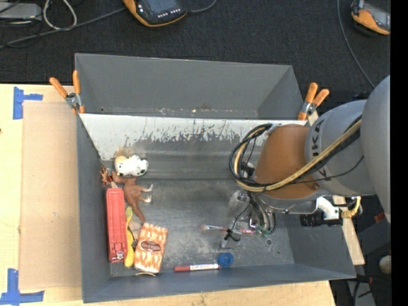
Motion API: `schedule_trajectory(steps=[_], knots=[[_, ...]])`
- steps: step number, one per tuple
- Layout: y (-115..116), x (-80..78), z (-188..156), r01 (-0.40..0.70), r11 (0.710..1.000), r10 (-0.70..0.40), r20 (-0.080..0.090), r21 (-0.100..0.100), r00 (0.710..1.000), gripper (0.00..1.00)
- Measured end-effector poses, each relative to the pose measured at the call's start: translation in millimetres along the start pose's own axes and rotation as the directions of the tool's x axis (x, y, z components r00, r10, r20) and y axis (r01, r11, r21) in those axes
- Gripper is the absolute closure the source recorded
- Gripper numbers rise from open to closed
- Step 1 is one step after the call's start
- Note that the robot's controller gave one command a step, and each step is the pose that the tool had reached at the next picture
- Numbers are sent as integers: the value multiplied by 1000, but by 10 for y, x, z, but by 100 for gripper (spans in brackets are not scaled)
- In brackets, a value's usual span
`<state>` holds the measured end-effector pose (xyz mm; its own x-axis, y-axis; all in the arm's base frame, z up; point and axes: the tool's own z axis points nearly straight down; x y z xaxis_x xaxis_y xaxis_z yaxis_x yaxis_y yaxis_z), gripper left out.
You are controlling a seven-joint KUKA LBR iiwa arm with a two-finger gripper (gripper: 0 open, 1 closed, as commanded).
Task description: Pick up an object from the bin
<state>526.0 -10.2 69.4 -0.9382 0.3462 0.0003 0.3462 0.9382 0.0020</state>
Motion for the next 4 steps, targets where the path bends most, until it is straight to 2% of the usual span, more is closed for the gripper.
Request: schedule_trajectory(steps=[1,2,3,4], knots=[[22,-4,1,284,959,-284,-4,-1,959,100],[22,-3,-3,283,959,-283,-4,-1,959,100],[14,25,-375,283,959,-283,-14,-1,959,100],[22,1,-686,282,959,-282,-5,-2,959,100]])
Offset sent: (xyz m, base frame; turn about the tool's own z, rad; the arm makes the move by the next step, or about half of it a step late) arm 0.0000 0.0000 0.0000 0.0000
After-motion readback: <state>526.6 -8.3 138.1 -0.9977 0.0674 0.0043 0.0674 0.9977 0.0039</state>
